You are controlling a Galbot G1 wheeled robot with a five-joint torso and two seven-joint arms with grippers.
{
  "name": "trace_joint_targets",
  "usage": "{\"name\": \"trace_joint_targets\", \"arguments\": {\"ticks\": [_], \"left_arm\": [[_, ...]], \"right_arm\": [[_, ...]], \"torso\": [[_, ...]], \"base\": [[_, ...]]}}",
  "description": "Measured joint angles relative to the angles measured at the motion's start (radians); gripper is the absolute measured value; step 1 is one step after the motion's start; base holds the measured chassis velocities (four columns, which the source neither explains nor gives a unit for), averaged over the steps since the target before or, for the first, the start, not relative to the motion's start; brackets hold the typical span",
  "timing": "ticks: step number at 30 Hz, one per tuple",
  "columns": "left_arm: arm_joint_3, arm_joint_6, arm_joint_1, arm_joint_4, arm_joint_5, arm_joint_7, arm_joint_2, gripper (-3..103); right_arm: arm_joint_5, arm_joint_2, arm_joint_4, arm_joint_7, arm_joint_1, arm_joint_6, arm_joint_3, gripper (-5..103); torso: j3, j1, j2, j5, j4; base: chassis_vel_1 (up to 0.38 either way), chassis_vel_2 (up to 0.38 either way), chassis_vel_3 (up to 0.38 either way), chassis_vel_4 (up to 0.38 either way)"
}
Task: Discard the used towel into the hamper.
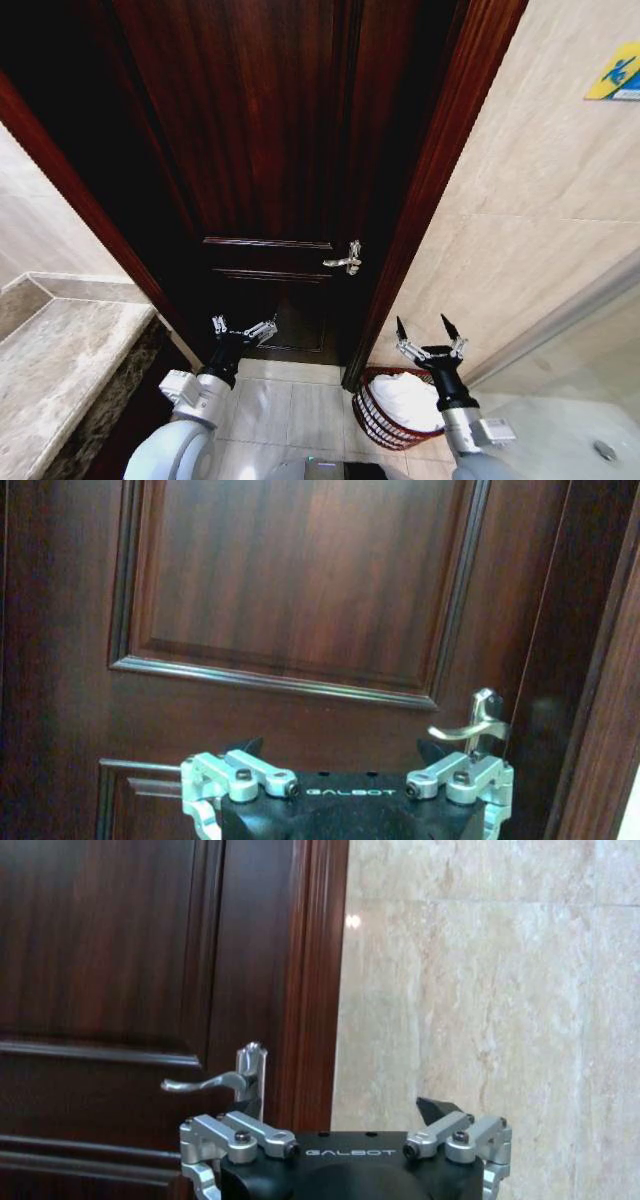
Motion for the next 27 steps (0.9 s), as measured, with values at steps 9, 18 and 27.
{"name": "trace_joint_targets", "arguments": {"ticks": [9,18,27], "left_arm": [[0.0,0.0,0.0,0.0,0.0,0.0,0.0,100],[0.0,0.0,0.0,0.0,0.0,0.0,0.0,100],[0.0,0.0,0.0,0.0,0.0,0.0,0.0,100]], "right_arm": [[-0.002,0.007,-0.015,-0.007,-0.018,0.027,0.001,100],[-0.017,0.01,-0.034,-0.014,-0.018,0.039,-0.016,100],[0.078,0.003,-0.048,-0.017,-0.007,-0.043,-0.023,100]], "torso": [[0.0,0.0,0.0,0.0001,0.0],[0.0,0.0,0.0,0.0001,0.0],[0.0,0.0,0.0,0.0002,0.0]], "base": [[0.0,0.0,0.0,0.0],[0.0,0.0,0.0,0.0],[0.0,0.0,0.0,0.0]]}}
